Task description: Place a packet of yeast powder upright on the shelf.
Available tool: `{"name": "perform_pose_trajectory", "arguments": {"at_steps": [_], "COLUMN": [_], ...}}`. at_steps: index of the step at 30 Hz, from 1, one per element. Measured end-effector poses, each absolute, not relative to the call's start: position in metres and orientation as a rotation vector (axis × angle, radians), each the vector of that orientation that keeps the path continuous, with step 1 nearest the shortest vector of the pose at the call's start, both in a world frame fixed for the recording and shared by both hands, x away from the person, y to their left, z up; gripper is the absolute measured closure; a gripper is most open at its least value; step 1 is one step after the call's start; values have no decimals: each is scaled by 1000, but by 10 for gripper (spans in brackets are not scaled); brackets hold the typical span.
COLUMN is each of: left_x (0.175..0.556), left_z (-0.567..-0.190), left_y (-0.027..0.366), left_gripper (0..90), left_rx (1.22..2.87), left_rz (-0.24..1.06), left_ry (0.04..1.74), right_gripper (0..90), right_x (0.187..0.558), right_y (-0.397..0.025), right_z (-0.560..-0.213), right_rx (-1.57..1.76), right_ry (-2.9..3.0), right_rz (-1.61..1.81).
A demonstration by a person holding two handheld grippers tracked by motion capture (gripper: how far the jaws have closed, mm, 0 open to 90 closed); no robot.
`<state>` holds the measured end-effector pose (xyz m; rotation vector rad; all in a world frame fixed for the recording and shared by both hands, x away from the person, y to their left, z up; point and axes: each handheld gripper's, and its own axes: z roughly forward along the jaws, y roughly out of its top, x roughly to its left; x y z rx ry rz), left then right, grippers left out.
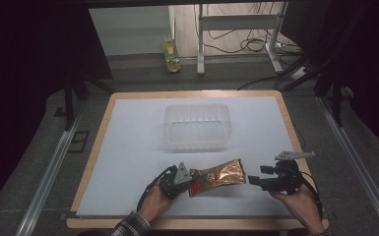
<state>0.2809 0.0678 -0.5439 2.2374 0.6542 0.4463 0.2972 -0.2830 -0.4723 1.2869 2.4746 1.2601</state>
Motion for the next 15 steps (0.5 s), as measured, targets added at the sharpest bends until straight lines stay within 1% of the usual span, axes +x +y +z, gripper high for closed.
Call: {"name": "perform_pose_trajectory", "arguments": {"at_steps": [15], "left_x": [283], "left_z": [-544], "left_y": [70], "left_gripper": [898], "left_rx": [2223], "left_rz": [414], "left_ry": [667], "right_gripper": [261], "right_x": [319], "right_y": [-249], "right_z": [-482], "right_rx": [1296], "right_ry": [2598], "right_rz": [1284]}}
